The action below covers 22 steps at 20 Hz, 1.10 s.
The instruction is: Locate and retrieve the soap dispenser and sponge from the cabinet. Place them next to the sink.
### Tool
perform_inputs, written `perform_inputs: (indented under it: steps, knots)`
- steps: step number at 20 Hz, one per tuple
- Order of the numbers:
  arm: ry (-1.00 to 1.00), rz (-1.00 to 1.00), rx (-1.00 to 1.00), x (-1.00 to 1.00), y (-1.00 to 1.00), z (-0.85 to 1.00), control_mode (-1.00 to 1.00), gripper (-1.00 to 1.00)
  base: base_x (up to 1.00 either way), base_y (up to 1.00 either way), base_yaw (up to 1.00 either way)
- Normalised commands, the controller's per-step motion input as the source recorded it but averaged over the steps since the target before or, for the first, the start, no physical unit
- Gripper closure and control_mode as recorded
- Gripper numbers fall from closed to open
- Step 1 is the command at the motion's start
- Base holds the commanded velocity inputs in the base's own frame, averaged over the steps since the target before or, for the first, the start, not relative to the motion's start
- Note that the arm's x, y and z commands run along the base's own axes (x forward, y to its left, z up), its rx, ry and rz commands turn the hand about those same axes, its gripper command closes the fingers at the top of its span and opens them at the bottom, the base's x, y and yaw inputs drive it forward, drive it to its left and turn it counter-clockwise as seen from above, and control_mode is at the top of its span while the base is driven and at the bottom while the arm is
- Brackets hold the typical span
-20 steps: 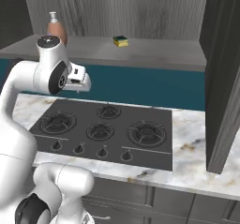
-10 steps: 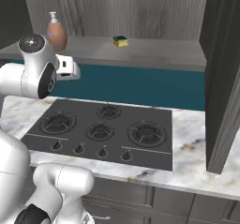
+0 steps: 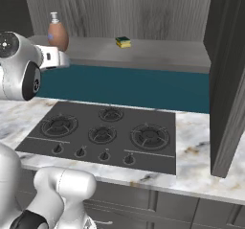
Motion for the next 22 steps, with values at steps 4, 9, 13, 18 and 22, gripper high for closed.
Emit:
perform_inputs:
  steps: [4,9,13,18,22]
  knots:
    - [-0.24,-0.18,0.07,0.0,0.1,0.2,-1.0,-1.0,0.0,0.0,0.0]
    - [-0.12,-0.11,0.07,0.0,0.0,0.34,-1.0,-1.0,0.0,0.0,0.0]
    - [0.0,-0.04,0.04,0.01,-0.02,0.27,-1.0,-1.0,0.0,0.0,0.0]
    - [0.05,-0.03,0.08,0.02,-0.12,0.02,-1.0,-1.0,0.0,0.0,0.0]
    - [0.01,0.0,0.04,0.0,-0.03,0.08,-1.0,-1.0,0.0,0.0,0.0]
